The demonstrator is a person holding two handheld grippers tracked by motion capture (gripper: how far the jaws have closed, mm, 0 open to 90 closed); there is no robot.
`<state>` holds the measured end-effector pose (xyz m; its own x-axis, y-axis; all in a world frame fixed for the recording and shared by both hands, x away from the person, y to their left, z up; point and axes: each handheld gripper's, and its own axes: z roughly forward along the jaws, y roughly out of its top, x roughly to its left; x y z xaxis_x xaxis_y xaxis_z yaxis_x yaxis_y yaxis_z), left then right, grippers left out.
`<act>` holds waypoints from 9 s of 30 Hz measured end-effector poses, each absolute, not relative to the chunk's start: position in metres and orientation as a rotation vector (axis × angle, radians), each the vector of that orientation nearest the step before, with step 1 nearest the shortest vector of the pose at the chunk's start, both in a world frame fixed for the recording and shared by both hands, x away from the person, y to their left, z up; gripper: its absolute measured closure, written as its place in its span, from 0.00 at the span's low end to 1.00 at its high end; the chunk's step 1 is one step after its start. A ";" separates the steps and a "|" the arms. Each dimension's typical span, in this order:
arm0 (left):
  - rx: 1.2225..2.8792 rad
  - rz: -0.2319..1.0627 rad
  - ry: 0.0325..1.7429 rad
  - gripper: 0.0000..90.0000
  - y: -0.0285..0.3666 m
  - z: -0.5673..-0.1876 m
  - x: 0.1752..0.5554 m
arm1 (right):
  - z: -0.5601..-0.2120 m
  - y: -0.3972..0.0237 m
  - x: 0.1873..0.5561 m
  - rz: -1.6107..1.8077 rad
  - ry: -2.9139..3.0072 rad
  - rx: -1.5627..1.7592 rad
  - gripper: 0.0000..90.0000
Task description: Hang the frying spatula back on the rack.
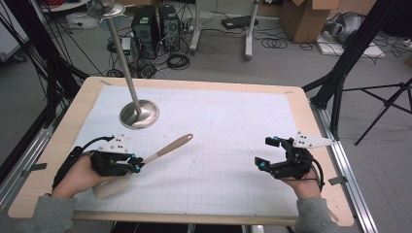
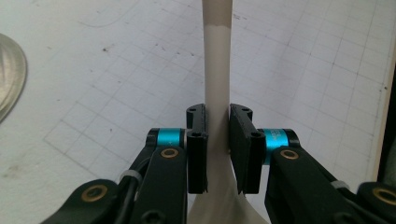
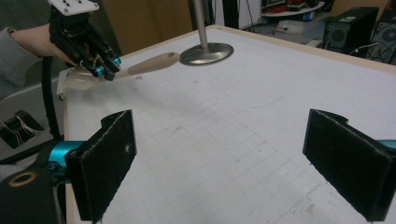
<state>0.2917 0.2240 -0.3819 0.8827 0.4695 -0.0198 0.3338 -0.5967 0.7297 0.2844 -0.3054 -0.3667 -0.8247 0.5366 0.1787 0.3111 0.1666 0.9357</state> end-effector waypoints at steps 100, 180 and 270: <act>1.837 0.338 0.752 0.86 0.349 -0.335 0.288 | -0.362 -0.286 0.305 1.794 2.239 0.758 0.10; 1.696 0.458 0.766 0.86 0.420 -0.244 0.332 | -0.364 -0.298 0.302 1.756 2.238 0.804 0.10; 1.693 0.269 0.691 0.86 0.410 -0.254 0.395 | -0.367 -0.305 0.307 1.720 2.228 0.852 0.10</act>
